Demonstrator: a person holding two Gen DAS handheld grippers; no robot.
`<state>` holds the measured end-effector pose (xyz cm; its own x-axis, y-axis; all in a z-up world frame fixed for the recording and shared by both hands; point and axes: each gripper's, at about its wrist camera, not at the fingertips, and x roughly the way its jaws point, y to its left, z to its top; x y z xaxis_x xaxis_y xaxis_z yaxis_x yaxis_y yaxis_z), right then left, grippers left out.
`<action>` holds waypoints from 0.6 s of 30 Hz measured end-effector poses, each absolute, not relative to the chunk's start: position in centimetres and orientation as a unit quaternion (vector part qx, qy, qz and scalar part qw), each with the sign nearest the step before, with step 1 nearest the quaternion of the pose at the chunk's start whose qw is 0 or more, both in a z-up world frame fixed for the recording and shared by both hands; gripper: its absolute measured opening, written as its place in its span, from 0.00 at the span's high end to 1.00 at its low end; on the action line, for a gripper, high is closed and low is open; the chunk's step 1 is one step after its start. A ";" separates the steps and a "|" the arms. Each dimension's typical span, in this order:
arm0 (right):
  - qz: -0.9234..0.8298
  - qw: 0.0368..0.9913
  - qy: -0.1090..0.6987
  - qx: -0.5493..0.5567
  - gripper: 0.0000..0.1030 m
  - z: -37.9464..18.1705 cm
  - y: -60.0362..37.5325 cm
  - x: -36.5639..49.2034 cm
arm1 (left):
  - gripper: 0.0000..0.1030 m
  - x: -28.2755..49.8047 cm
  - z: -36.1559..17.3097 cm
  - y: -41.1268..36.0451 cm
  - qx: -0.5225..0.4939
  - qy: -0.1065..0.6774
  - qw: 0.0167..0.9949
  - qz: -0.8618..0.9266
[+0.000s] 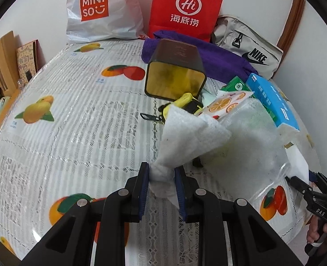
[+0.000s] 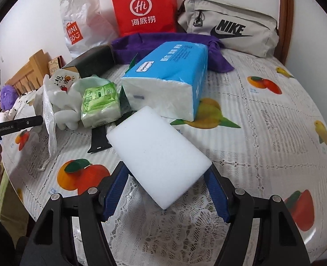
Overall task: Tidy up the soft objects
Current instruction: 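Grasp the white melamine sponge with the right gripper while the left holds the wipe, then carry the wipe and sponge in both grippers over the purple towel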
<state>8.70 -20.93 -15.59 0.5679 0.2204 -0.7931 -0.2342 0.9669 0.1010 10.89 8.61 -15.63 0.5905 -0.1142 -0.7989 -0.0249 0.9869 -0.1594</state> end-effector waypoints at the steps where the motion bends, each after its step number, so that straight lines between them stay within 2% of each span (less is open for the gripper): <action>1: 0.128 0.885 0.447 -0.009 0.33 -15.7 -20.8 8.8 | 0.78 10.9 -15.5 8.7 -0.073 0.452 0.889 -0.021; 18: 0.156 0.888 0.433 -0.005 0.32 -12.0 -20.4 10.0 | 0.78 12.8 -11.2 10.2 -0.096 0.436 0.895 -0.019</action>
<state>10.01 -20.42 -12.02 0.5771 0.2723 -0.7699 -0.2807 0.9515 0.1262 12.85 10.20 -11.18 0.6189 -0.1169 -0.7768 -0.0498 0.9810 -0.1873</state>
